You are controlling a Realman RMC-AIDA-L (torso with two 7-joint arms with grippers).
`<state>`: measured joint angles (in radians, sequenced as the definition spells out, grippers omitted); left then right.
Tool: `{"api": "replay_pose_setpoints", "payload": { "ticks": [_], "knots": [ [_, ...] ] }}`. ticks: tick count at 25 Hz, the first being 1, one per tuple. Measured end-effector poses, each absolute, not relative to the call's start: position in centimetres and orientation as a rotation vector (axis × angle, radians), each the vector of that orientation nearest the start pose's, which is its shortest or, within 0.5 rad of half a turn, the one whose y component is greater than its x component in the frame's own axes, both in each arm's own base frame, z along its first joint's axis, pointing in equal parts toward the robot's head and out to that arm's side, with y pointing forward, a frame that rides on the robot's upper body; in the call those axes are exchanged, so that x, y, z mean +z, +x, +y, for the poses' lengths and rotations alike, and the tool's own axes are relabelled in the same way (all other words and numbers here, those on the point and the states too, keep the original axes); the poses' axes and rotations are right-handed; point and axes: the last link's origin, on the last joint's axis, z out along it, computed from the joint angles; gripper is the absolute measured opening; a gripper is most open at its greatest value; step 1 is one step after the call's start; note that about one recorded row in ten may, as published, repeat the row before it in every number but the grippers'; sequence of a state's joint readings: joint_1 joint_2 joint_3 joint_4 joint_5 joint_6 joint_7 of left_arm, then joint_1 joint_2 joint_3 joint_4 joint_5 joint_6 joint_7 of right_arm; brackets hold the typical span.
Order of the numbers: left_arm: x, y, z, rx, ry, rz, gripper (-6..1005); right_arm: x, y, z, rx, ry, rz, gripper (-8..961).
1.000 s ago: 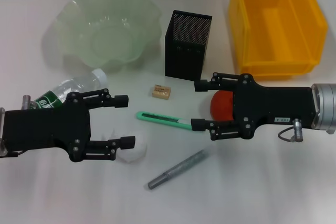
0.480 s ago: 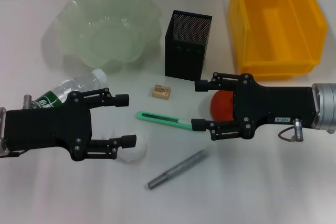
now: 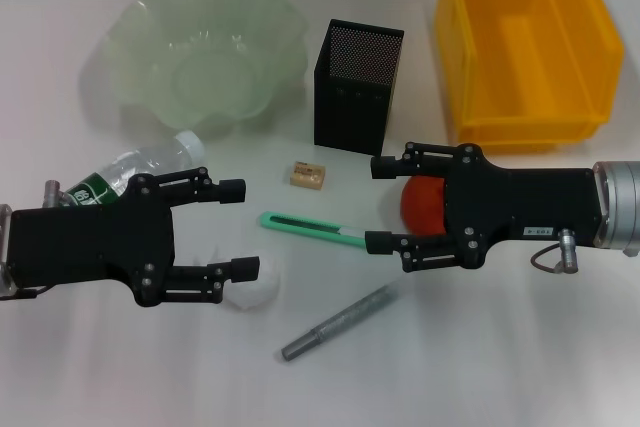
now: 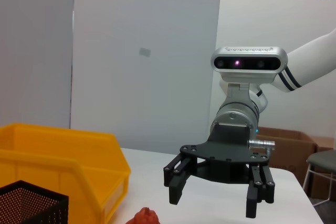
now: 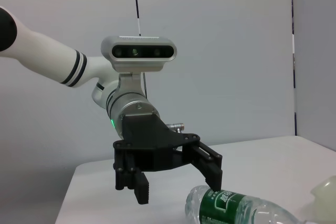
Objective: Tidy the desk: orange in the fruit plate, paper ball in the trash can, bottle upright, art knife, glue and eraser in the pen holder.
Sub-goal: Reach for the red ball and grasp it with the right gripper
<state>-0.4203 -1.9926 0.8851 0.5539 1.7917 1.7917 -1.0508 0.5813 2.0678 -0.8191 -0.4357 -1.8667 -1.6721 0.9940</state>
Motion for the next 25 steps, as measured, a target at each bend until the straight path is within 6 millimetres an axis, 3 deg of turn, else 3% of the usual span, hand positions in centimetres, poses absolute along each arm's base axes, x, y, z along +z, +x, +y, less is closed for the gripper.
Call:
{"api": "replay_pose_setpoints", "payload": {
  "ticks": [13,19,25],
  "knots": [
    [0.8,-27.2,27.5,-0.908,-2.875,-0.232,812,-3.4,23.4,30.6,0.926,-2.880,0.180,809],
    [0.7,-27.2,27.6,-0.902,-2.872,-0.234,812,-1.2,22.7,31.9,0.851,-2.904,0.225,809],
    [0.7,-27.2,27.6,-0.904,-2.872,-0.235,813,2.1,21.3,33.8,0.615,-2.983,0.325,809]
  ]
}}
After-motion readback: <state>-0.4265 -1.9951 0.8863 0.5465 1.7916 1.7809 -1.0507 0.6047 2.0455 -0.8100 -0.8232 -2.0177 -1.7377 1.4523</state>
